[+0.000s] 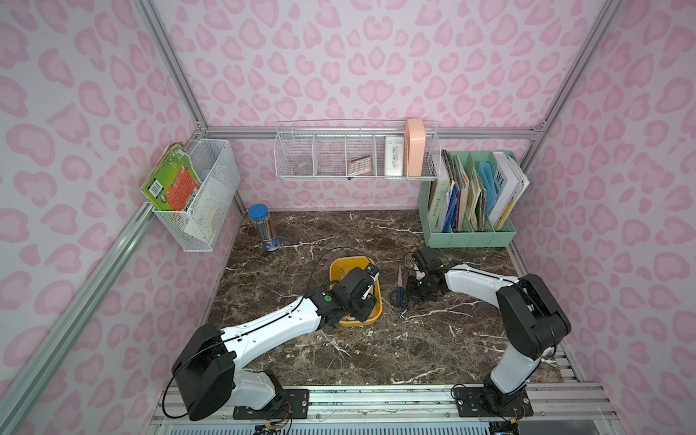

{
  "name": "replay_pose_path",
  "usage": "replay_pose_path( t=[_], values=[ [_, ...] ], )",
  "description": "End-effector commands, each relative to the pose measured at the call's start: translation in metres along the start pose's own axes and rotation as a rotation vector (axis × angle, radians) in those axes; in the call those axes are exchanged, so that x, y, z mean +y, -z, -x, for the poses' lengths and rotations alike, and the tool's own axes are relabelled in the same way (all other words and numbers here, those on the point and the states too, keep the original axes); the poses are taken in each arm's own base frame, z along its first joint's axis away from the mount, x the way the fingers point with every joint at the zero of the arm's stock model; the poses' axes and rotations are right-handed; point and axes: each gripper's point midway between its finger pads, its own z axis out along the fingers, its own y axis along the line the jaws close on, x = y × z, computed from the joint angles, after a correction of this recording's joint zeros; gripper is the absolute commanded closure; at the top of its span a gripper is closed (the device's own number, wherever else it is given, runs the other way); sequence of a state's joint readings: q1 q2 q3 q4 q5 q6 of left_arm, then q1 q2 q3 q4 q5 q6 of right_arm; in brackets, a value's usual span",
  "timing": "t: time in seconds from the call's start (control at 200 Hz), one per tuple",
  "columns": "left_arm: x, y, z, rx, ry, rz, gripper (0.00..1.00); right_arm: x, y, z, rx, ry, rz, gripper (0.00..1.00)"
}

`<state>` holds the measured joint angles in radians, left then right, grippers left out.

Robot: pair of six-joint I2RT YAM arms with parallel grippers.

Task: Put the scissors into the storage box
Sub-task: Pick up the scissors from the center of the board, then place the scissors in the storage box.

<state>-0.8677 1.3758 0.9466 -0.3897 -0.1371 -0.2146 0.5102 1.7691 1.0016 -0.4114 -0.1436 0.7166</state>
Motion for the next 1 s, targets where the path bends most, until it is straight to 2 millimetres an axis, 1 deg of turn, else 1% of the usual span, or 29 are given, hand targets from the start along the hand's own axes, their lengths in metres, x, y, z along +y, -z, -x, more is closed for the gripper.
replay_pose_path(
  t=[0.0, 0.18, 0.39, 0.48, 0.56, 0.61, 0.655, 0.7, 0.8, 0.865, 0.885, 0.895, 0.91, 0.94, 0.995],
  values=[
    [0.002, 0.001, 0.003, -0.008, 0.012, 0.011, 0.41, -0.023, -0.004, -0.012, 0.038, -0.004, -0.103, 0.92],
    [0.007, 0.004, 0.004, -0.025, 0.019, 0.035, 0.41, -0.014, 0.011, -0.001, 0.001, 0.013, -0.083, 0.99],
    [0.028, 0.009, 0.001, -0.036, 0.059, 0.147, 0.41, -0.007, 0.033, 0.012, -0.056, 0.022, -0.082, 1.00],
    [0.032, 0.013, 0.004, -0.057, 0.068, 0.157, 0.41, -0.002, 0.042, 0.017, -0.082, 0.025, -0.069, 1.00],
    [0.034, 0.017, 0.005, -0.069, 0.077, 0.165, 0.41, 0.003, 0.050, 0.020, -0.098, 0.038, -0.058, 1.00],
    [0.038, 0.019, 0.005, -0.078, 0.086, 0.182, 0.41, 0.012, 0.056, 0.023, -0.108, 0.062, -0.037, 1.00],
    [0.044, 0.022, 0.003, -0.084, 0.098, 0.205, 0.41, 0.025, 0.063, 0.025, -0.122, 0.095, -0.012, 1.00],
    [0.051, 0.026, 0.002, -0.098, 0.126, 0.237, 0.41, 0.044, 0.070, 0.026, -0.136, 0.145, 0.017, 1.00],
    [0.070, 0.033, -0.004, -0.124, 0.206, 0.275, 0.41, 0.099, 0.085, 0.022, -0.161, 0.289, 0.101, 0.99],
    [0.080, 0.036, -0.009, -0.135, 0.260, 0.276, 0.40, 0.136, 0.093, 0.013, -0.176, 0.381, 0.146, 0.97],
    [0.083, 0.037, -0.011, -0.137, 0.277, 0.279, 0.41, 0.143, 0.091, 0.007, -0.170, 0.405, 0.151, 0.97],
    [0.085, 0.037, -0.012, -0.136, 0.286, 0.282, 0.40, 0.153, 0.097, 0.009, -0.185, 0.417, 0.170, 0.97],
    [0.088, 0.038, -0.014, -0.137, 0.303, 0.288, 0.41, 0.162, 0.099, 0.008, -0.192, 0.431, 0.186, 0.97],
    [0.094, 0.040, -0.017, -0.137, 0.333, 0.299, 0.41, 0.175, 0.098, 0.002, -0.185, 0.459, 0.208, 0.97],
    [0.104, 0.042, -0.026, -0.135, 0.383, 0.320, 0.41, 0.192, 0.092, -0.008, -0.159, 0.488, 0.238, 0.97]
  ],
)
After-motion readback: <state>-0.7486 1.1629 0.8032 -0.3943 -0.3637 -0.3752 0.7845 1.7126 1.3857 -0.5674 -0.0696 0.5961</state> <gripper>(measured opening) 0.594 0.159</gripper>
